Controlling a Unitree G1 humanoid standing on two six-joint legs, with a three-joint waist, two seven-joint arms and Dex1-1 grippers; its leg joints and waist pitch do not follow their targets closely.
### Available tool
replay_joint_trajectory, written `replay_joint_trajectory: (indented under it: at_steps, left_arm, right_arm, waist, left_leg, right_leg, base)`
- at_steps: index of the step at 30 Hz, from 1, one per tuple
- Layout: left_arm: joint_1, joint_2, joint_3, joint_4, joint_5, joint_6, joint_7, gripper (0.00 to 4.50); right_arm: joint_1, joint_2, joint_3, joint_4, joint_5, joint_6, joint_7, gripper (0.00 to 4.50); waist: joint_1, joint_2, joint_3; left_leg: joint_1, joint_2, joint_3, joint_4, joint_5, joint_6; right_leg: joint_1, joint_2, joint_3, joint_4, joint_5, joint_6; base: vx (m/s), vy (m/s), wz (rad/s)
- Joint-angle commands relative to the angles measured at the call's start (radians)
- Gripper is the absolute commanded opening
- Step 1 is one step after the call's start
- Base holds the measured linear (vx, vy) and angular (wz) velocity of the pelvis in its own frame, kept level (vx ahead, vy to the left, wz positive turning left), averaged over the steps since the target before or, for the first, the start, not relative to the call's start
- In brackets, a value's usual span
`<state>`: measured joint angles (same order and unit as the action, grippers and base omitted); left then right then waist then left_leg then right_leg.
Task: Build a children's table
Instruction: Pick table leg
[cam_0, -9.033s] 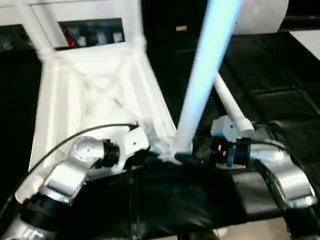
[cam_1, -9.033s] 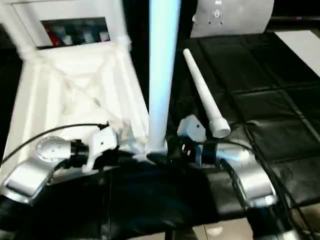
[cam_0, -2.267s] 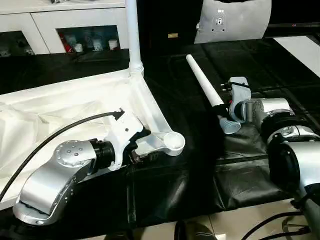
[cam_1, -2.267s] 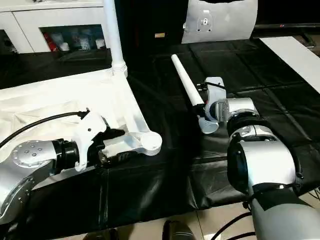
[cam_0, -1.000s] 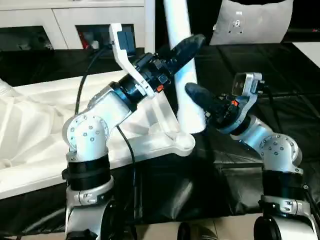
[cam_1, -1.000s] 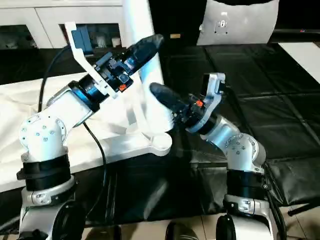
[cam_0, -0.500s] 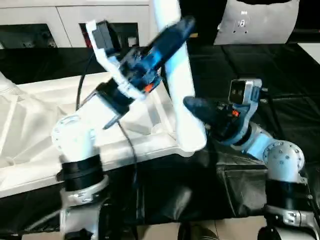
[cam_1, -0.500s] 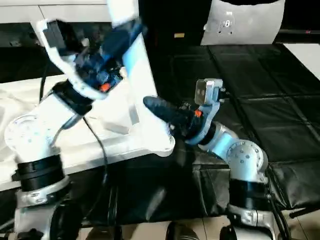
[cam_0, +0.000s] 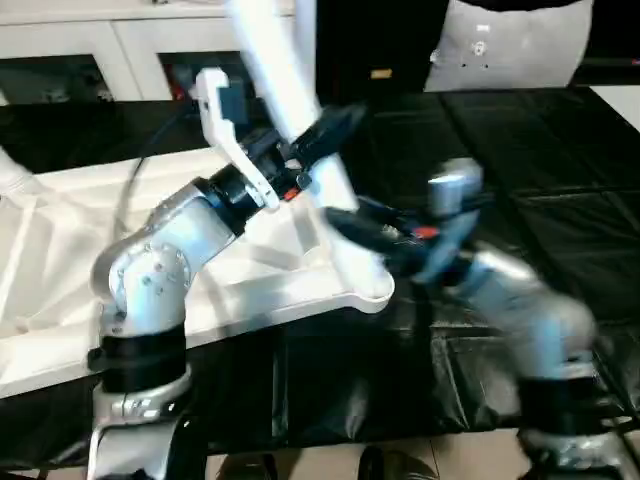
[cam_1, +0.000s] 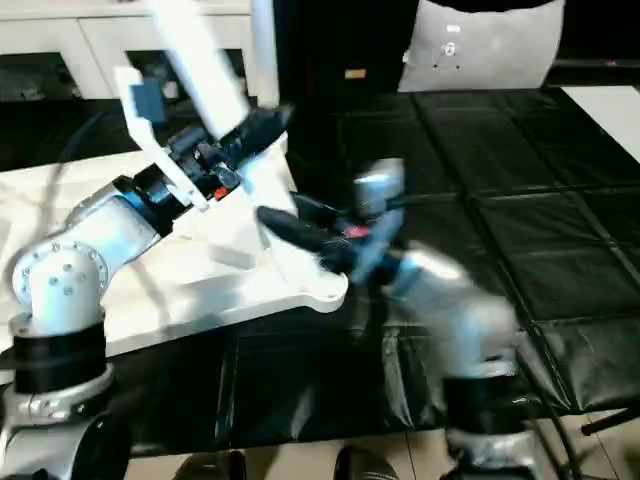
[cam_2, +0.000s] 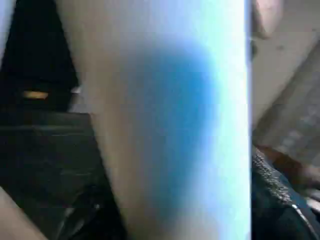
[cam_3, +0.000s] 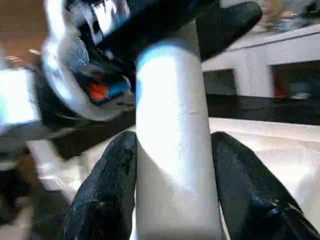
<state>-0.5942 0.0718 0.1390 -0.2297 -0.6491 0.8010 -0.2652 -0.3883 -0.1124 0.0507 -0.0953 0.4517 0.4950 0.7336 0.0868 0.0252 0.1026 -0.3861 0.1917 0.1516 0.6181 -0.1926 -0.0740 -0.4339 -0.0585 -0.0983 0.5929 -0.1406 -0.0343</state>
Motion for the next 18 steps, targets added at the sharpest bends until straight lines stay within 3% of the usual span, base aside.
replay_joint_trajectory:
  at_steps: [1, 2, 7, 16, 18]
  left_arm:
    - [-0.003, -0.006, -0.034, -0.042, 0.055, -0.026, 0.057, 2.14]
    - [0.006, -0.043, -0.053, -0.052, 0.118, -0.056, 0.135, 2.08]
    - [0.03, -0.101, -0.078, -0.057, 0.21, -0.125, 0.249, 1.9]
    - [0.059, -0.102, -0.142, -0.065, 0.277, -0.167, 0.249, 1.88]
    - [0.063, -0.091, -0.145, -0.06, 0.282, -0.177, 0.24, 1.88]
  right_arm:
    - [0.003, 0.008, 0.01, 0.012, -0.06, -0.043, -0.068, 1.85]
    - [0.009, 0.042, 0.013, 0.03, -0.1, -0.095, -0.128, 1.85]
    - [0.018, 0.081, 0.05, 0.057, -0.159, -0.169, -0.189, 1.85]
    - [0.018, 0.107, 0.1, 0.08, -0.216, -0.238, -0.223, 1.85]
    - [0.02, 0.103, 0.103, 0.079, -0.212, -0.238, -0.217, 2.41]
  waist:
    - [-0.006, -0.002, -0.087]
    - [-0.006, -0.007, -0.087]
    - [-0.01, -0.008, -0.084]
    - [-0.024, -0.008, -0.083]
    - [-0.029, -0.009, -0.084]
  left_leg:
    - [0.007, 0.024, -0.002, -0.069, -0.106, 0.033]
    - [0.008, 0.021, 0.0, -0.069, -0.113, 0.039]
    - [0.002, 0.021, -0.002, -0.071, -0.131, 0.05]
    - [-0.001, 0.021, -0.004, -0.072, -0.146, 0.057]
    - [-0.001, 0.021, -0.004, -0.072, -0.147, 0.06]
  right_leg:
    - [0.069, -0.069, 0.045, -0.089, -0.428, -0.044]
    - [0.07, -0.068, 0.045, -0.091, -0.428, -0.044]
    - [0.071, -0.068, 0.045, -0.092, -0.417, -0.035]
    - [0.07, -0.067, 0.044, -0.093, -0.41, -0.033]
    - [0.072, -0.067, 0.045, -0.091, -0.407, -0.036]
  base:
    - [0.0, 0.0, 0.0]
    - [0.0, 0.0, 0.0]
    - [0.0, 0.0, 0.0]
    - [0.0, 0.0, 0.0]
    - [0.0, 0.0, 0.0]
